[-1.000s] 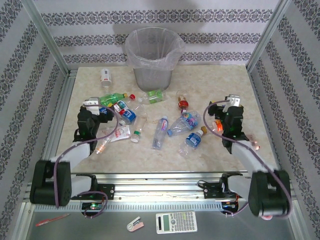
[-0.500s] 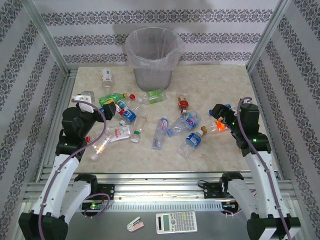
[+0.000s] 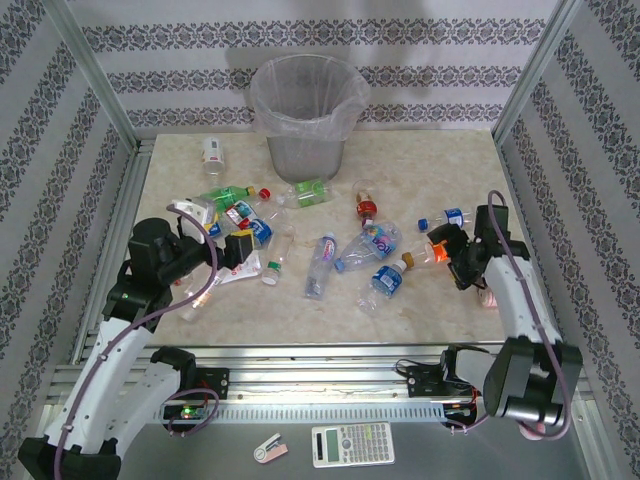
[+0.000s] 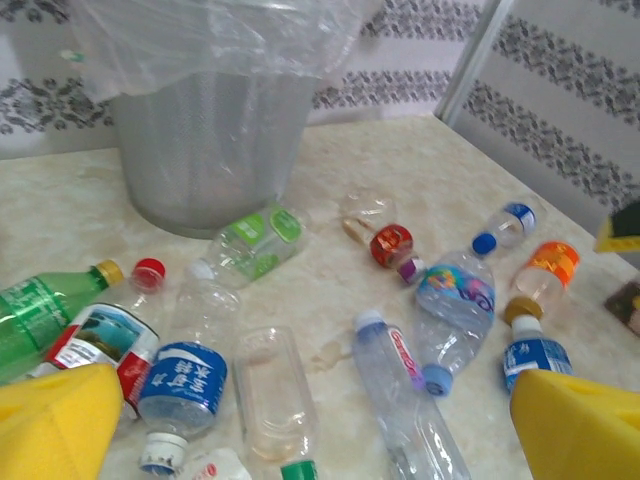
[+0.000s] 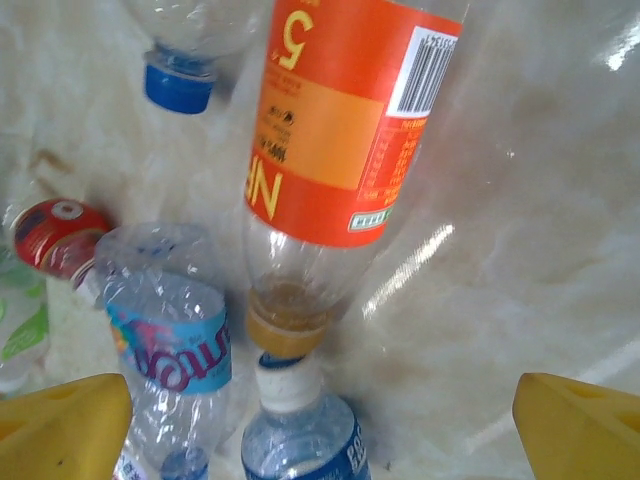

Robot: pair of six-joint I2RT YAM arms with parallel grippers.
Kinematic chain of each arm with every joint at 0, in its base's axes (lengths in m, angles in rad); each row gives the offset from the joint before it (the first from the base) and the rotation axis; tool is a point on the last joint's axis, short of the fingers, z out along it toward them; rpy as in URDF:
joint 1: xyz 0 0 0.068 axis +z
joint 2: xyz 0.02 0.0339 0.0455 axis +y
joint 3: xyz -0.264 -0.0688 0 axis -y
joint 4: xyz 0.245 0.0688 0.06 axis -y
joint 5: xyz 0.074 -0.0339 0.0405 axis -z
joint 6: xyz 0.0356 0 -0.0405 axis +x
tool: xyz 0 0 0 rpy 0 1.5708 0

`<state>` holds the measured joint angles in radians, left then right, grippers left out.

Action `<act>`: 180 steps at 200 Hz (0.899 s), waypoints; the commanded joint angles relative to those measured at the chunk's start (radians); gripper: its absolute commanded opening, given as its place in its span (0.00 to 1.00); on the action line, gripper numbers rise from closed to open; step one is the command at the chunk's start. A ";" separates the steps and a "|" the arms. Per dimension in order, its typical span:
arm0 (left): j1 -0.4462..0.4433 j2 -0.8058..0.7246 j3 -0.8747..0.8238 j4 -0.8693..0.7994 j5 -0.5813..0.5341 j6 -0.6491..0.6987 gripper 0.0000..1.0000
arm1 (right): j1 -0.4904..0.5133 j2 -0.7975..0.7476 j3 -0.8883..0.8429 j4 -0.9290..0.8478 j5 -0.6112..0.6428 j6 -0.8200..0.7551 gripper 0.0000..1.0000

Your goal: Throw the plastic bottles in the bin

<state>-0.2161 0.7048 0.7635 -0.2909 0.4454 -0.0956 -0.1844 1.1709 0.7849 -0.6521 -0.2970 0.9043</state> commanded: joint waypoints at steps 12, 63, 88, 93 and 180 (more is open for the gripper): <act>-0.058 -0.014 0.025 -0.039 0.013 0.042 1.00 | -0.015 0.128 0.038 0.076 -0.015 0.059 0.97; -0.109 -0.011 0.022 -0.043 0.000 0.034 1.00 | -0.027 0.277 0.096 0.117 0.033 0.081 0.95; -0.122 -0.011 0.035 -0.061 -0.018 0.042 0.99 | -0.029 0.343 0.123 0.120 0.041 0.075 0.94; -0.124 -0.013 0.035 -0.066 -0.017 0.051 1.00 | -0.030 0.358 0.130 0.117 0.040 0.074 0.94; -0.132 -0.015 0.072 -0.120 -0.009 0.083 0.99 | -0.030 0.434 0.134 0.126 0.068 0.041 0.74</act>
<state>-0.3286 0.7048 0.8051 -0.3866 0.4183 -0.0257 -0.2066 1.5990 0.9031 -0.5209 -0.2672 0.9680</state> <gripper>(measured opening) 0.995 0.775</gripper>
